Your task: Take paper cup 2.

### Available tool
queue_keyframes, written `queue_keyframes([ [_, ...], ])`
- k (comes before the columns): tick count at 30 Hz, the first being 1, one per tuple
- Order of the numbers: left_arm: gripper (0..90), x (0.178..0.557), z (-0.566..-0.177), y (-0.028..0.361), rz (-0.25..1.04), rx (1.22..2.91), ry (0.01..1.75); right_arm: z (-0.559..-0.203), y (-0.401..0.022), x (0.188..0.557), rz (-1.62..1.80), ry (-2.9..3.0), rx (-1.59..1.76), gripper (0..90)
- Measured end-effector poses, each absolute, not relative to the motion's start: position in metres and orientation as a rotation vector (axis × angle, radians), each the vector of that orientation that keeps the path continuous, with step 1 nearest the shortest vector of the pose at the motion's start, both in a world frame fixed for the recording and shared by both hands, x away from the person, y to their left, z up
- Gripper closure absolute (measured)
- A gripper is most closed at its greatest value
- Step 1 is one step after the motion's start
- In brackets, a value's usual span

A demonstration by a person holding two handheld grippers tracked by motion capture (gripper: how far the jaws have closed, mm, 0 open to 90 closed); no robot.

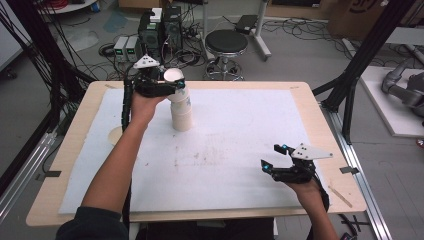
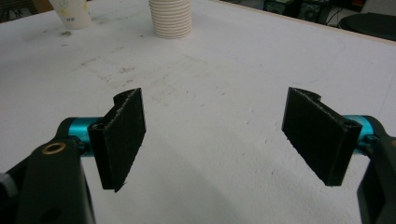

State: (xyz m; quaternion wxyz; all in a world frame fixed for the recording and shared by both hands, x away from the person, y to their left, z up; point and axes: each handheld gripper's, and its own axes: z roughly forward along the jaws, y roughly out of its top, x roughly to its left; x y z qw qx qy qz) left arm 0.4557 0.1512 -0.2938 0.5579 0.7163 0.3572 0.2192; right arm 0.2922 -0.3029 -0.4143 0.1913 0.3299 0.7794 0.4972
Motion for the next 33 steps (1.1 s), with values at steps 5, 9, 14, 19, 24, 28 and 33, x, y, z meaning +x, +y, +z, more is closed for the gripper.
queue_keyframes([
  [5, 34.6, 0.444, -0.280, 0.161, 0.552, 1.648, 0.818, -0.414, -0.303, 0.292, 1.396, 2.190, 0.933, 22.1],
  [9, 34.9, 0.437, -0.271, 0.167, 0.561, 1.625, 0.804, -0.414, -0.303, 0.292, 1.399, 2.189, 0.924, 22.1],
  [14, 35.1, 0.422, -0.264, 0.176, 0.545, 1.596, 0.770, -0.414, -0.301, 0.292, 1.401, 2.191, 0.918, 22.1],
  [19, 35.2, 0.404, -0.264, 0.182, 0.553, 1.595, 0.737, -0.414, -0.299, 0.292, 1.406, 2.198, 0.920, 22.1],
  [24, 35.2, 0.393, -0.266, 0.186, 0.558, 1.601, 0.723, -0.414, -0.298, 0.292, 1.405, 2.200, 0.913, 22.0],
  [28, 35.2, 0.382, -0.273, 0.190, 0.537, 1.594, 0.713, -0.414, -0.297, 0.292, 1.405, 2.199, 0.910, 22.1],
  [33, 35.1, 0.367, -0.289, 0.191, 0.487, 1.598, 0.671, -0.414, -0.295, 0.292, 1.404, 2.207, 0.912, 22.1],
])
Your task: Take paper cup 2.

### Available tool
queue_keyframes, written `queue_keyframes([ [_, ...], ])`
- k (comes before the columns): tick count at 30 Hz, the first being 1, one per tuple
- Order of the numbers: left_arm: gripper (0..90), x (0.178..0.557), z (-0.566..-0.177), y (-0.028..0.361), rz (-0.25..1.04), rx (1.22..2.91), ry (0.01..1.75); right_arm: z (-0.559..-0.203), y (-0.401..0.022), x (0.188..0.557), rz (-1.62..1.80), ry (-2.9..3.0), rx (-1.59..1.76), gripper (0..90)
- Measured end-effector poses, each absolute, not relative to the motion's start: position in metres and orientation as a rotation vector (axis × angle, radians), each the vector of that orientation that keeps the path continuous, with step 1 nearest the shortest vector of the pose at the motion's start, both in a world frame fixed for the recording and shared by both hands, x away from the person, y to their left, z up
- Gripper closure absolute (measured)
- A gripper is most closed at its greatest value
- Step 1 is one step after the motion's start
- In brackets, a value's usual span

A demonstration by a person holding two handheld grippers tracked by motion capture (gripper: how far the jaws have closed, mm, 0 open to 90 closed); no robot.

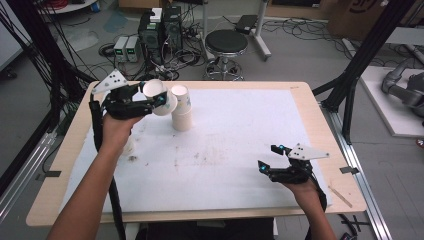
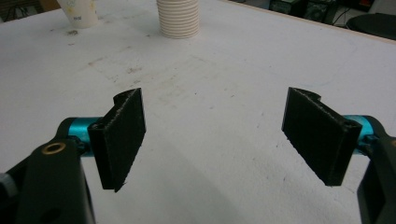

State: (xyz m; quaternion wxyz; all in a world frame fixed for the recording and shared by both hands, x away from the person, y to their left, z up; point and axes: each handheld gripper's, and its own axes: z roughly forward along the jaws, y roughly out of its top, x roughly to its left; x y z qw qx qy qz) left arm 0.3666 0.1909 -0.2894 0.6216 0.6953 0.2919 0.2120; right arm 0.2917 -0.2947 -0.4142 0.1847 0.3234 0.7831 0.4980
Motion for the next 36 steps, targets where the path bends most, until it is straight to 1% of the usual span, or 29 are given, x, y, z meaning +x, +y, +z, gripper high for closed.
queue_keyframes([
  [12, 34.8, 0.336, -0.337, 0.178, 0.391, 1.655, 0.621, -0.415, -0.288, 0.292, 1.400, 2.227, 0.877, 22.0],
  [24, 34.6, 0.324, -0.370, 0.168, 0.324, 1.678, 0.611, -0.416, -0.282, 0.296, 1.398, 2.250, 0.865, 22.1],
  [36, 34.5, 0.316, -0.383, 0.168, 0.288, 1.682, 0.611, -0.416, -0.277, 0.295, 1.404, 2.270, 0.857, 22.1],
])
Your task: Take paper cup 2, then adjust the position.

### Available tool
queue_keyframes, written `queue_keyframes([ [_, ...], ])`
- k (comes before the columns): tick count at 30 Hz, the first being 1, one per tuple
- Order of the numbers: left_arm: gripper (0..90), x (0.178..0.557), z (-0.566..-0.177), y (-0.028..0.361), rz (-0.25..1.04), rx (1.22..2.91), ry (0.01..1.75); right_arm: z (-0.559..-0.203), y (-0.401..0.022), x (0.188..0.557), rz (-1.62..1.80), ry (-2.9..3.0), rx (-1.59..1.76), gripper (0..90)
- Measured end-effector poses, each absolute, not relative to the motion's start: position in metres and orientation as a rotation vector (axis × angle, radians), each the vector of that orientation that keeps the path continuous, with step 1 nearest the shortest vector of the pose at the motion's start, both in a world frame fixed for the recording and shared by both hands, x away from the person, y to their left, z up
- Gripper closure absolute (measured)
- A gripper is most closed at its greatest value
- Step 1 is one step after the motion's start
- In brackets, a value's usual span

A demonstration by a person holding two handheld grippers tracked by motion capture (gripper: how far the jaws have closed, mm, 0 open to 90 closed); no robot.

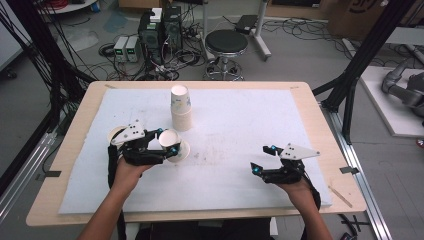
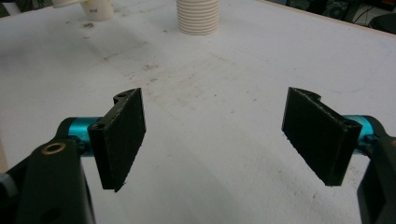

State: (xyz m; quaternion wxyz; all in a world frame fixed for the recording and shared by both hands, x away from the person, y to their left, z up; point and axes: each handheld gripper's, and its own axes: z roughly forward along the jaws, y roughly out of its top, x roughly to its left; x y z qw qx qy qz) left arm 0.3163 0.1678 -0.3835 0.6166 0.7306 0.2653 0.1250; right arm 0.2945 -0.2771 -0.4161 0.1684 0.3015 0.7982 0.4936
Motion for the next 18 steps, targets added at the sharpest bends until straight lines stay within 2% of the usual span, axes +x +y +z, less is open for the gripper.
queue_keyframes([
  [18, 34.4, 0.315, -0.386, 0.153, 0.239, 1.707, 0.564, -0.413, -0.271, 0.292, 1.442, 2.262, 0.832, 22.0],
])
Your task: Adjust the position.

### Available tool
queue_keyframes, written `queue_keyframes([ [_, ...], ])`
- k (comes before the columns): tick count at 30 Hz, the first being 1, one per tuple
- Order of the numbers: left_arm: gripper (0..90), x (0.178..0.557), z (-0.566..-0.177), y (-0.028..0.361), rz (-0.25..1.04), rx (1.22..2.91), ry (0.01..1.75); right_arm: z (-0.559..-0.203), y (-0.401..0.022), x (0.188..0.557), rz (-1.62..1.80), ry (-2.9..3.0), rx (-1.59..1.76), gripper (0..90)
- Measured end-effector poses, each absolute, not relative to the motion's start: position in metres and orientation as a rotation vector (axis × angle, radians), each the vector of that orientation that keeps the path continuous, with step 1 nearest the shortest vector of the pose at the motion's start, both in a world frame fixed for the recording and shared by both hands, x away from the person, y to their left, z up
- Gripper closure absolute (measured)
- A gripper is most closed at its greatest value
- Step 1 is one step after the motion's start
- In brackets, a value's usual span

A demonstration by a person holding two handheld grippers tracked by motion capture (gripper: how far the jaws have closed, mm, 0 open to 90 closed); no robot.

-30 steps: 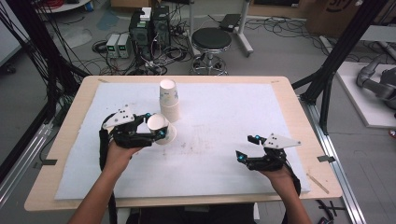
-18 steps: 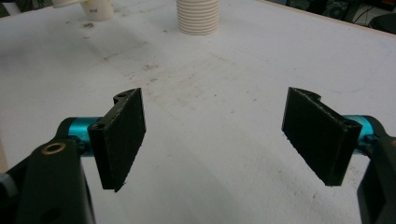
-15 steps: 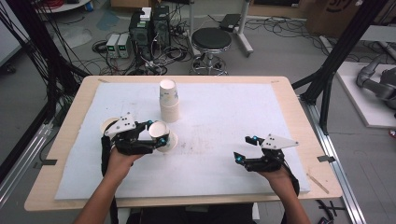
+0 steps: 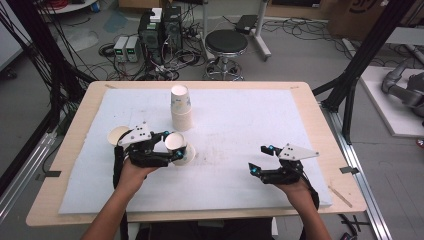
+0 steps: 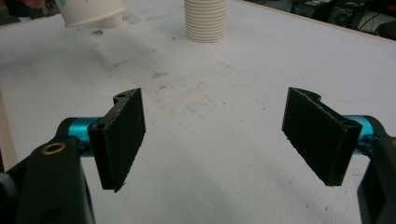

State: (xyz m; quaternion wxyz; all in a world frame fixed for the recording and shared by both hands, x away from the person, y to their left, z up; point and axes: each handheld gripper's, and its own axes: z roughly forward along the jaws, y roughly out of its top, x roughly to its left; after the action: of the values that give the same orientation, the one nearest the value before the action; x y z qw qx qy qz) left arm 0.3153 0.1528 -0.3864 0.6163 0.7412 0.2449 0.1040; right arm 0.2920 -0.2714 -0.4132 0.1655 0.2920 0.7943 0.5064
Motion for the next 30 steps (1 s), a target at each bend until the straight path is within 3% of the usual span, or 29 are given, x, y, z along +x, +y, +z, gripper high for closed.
queue_keyframes([
  [30, 34.3, 0.304, -0.388, 0.097, 0.079, 1.790, 0.392, -0.406, -0.219, 0.284, 1.597, 2.470, 0.519, 19.8],
])
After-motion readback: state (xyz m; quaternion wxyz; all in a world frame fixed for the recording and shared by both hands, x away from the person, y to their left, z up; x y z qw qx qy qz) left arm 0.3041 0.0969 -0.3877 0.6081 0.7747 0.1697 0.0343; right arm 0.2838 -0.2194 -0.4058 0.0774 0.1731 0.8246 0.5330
